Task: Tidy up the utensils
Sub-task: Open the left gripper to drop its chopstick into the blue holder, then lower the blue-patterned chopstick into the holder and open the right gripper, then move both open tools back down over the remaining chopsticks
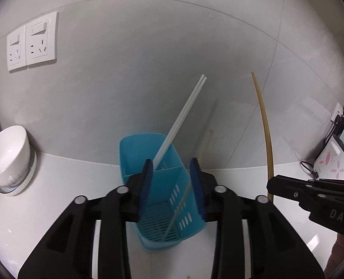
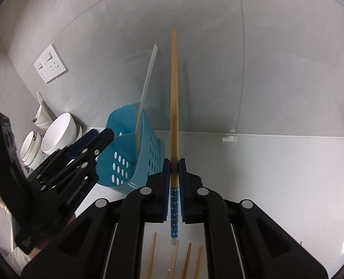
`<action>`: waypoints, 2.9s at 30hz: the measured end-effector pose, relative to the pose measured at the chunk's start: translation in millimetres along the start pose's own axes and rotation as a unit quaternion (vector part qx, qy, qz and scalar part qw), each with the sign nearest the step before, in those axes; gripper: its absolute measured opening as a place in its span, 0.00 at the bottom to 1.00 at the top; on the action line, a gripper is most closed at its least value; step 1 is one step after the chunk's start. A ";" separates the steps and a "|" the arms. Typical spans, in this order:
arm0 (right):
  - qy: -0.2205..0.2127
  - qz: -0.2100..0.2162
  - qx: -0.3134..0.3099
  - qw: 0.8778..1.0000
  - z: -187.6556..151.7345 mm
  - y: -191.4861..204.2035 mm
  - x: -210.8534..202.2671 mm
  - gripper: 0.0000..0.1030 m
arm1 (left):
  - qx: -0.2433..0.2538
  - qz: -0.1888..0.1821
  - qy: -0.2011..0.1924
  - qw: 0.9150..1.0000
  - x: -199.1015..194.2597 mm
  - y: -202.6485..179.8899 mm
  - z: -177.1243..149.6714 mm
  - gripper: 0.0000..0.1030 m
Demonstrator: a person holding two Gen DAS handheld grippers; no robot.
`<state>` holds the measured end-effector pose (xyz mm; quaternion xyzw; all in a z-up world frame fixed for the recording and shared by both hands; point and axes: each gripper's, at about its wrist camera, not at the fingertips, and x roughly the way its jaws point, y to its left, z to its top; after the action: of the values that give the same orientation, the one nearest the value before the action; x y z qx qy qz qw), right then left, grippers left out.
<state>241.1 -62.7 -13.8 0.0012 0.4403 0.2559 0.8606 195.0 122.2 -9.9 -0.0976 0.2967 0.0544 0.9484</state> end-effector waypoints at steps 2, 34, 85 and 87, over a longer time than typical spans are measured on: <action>-0.003 0.002 0.000 1.000 1.4 0.2 -0.8 0.06 | 0.001 0.012 0.011 1.000 -6.2 -0.1 2.2 0.45; -0.135 0.105 -0.027 0.985 35.9 56.3 11.5 0.06 | -0.056 0.109 0.070 0.990 -50.0 62.4 -13.0 0.94; -0.020 -0.043 0.002 0.999 -23.7 -4.8 -7.1 0.92 | -0.042 0.084 0.114 0.989 -44.1 32.5 -29.8 0.94; -0.014 -0.050 0.006 0.999 -31.7 -13.5 -11.4 0.92 | -0.042 0.074 0.122 0.989 -45.0 27.2 -34.7 0.94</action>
<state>217.5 -86.6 -27.7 -0.0119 0.4295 0.2096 0.8783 134.6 139.2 -16.2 -0.1205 0.4138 0.1249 0.8937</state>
